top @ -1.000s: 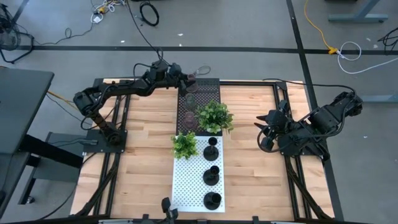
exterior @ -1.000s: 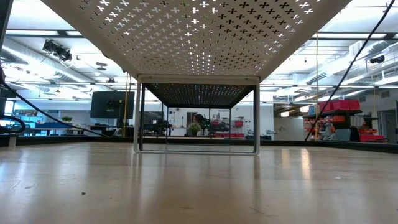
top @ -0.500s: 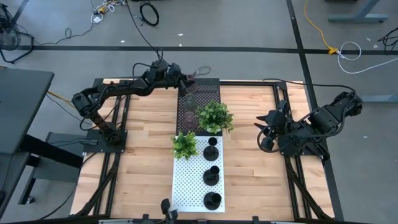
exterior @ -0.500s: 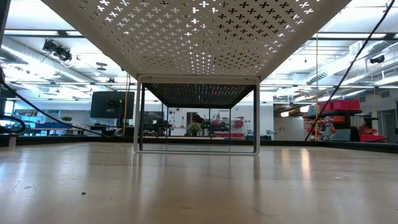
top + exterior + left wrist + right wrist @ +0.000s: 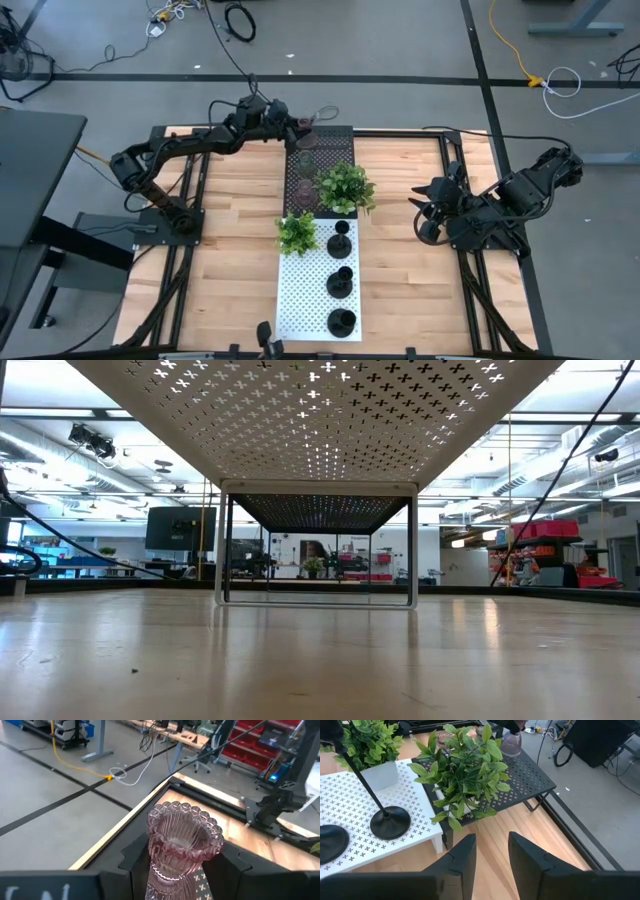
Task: Pick & Place candle stick holders
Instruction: Put the pink glass candle holder on the shelf
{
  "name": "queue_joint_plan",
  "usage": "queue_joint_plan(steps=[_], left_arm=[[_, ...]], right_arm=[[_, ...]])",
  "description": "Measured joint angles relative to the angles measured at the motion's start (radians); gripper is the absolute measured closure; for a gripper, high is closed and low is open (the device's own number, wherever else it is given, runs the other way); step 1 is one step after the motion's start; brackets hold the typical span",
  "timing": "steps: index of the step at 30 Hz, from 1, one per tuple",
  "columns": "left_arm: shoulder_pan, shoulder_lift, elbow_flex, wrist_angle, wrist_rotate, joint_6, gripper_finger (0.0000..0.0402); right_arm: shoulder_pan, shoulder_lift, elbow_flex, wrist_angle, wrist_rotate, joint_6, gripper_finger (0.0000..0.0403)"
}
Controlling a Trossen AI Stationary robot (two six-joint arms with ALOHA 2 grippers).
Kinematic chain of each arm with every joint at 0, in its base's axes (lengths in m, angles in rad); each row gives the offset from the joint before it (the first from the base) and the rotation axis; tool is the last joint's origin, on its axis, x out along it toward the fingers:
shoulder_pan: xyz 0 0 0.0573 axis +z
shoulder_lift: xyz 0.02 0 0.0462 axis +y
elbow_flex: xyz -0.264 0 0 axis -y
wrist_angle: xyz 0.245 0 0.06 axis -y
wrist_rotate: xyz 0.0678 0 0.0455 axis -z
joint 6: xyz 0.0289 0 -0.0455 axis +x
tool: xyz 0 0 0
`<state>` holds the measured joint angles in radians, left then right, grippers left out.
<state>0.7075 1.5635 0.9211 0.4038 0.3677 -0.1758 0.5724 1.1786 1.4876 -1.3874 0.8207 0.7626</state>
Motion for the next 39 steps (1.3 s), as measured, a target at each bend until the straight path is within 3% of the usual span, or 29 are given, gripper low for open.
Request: queue_joint_plan(steps=[16, 28, 39], left_arm=[[-0.027, 0.000, 0.000, -0.041, -0.074, 0.004, 0.0233], [-0.034, 0.000, 0.001, -0.060, -0.102, 0.004, 0.0173], [-0.038, -0.002, 0.001, -0.046, -0.102, 0.007, 0.0146]], right_arm=[[0.000, 0.000, 0.000, 0.019, -0.001, -0.009, 0.0289], [0.000, 0.000, 0.000, 0.023, -0.006, -0.012, 0.0289], [0.000, 0.000, 0.000, 0.033, -0.020, -0.012, 0.0289]])
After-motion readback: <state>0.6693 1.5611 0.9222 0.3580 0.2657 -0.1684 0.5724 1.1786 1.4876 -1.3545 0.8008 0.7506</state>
